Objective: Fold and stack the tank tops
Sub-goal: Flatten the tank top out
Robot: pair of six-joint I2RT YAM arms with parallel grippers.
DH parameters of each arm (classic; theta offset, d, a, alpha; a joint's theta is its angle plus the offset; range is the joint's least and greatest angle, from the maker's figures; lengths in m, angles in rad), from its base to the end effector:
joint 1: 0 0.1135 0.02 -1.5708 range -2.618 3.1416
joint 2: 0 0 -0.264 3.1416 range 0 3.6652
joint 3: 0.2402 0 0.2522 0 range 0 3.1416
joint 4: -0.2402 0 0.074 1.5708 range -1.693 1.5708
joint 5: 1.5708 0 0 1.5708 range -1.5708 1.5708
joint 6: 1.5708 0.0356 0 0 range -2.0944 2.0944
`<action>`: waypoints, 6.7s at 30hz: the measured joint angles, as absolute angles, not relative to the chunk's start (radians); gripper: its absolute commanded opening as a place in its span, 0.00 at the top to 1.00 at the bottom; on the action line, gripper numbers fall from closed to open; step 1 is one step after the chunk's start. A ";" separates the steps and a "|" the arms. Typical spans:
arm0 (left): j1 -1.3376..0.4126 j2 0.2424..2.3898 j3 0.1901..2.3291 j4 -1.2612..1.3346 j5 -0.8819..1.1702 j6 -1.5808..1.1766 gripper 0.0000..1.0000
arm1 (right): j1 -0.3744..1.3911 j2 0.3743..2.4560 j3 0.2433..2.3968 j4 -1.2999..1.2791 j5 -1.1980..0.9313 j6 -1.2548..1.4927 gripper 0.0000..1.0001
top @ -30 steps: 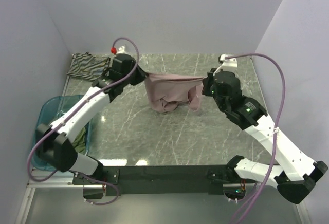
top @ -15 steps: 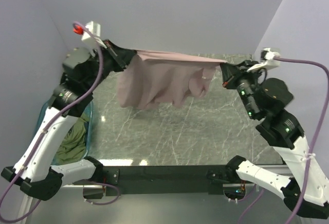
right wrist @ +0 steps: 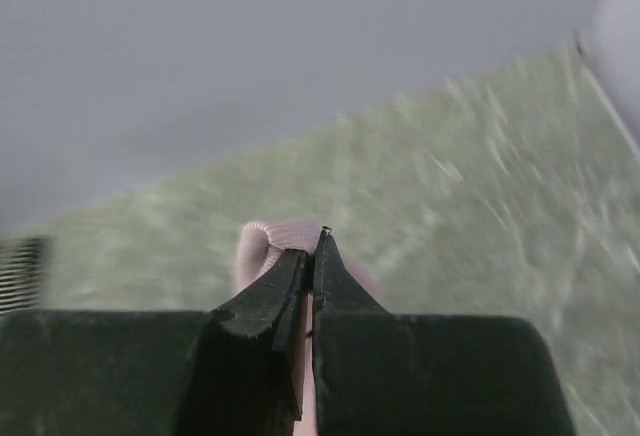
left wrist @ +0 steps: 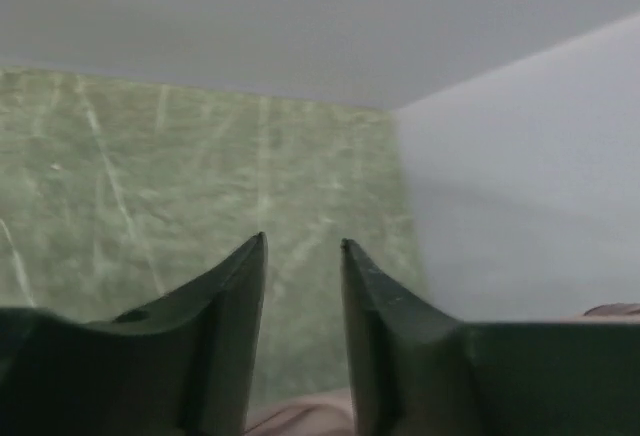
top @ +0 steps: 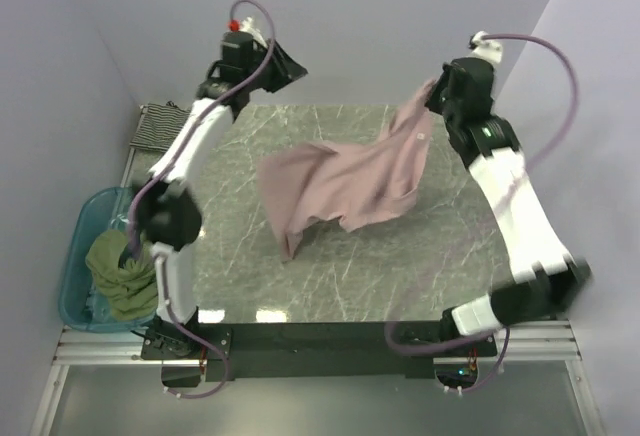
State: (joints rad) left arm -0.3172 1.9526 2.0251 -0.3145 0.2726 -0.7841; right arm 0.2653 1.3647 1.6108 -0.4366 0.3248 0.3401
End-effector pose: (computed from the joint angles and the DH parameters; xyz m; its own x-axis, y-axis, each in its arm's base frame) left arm 0.4374 -0.1537 0.4101 -0.5487 -0.5357 -0.6418 0.2277 0.6429 -0.7313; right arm 0.2874 0.0663 0.4694 -0.1543 0.2857 -0.9458 0.1118 0.9562 0.2706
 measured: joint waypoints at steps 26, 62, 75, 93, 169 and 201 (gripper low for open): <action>-0.452 1.433 0.878 -0.281 0.049 -0.908 0.58 | 0.261 1.190 0.816 -0.350 0.181 0.591 0.40; -0.616 1.549 0.838 -0.266 -0.056 -0.967 0.99 | 0.327 1.301 0.598 -0.223 0.159 0.738 1.00; -0.512 1.402 0.981 -0.346 -0.062 -0.910 0.99 | 0.299 1.122 0.879 -0.483 0.270 0.573 1.00; -0.392 2.011 1.459 -0.320 0.139 -0.895 0.87 | 0.137 1.748 1.160 -0.445 0.038 0.488 0.63; -0.448 1.994 1.380 -0.371 0.031 -0.858 0.67 | 0.187 1.555 0.826 -0.185 0.035 0.583 0.53; -0.460 2.010 1.392 -0.411 -0.022 -0.859 0.92 | 0.187 1.555 0.826 -0.172 0.025 0.583 0.55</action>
State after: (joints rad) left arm -0.4599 2.0098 1.3922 -0.4107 -0.0223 -0.8593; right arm 0.1875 1.5551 0.8265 -0.1719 0.0250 0.5831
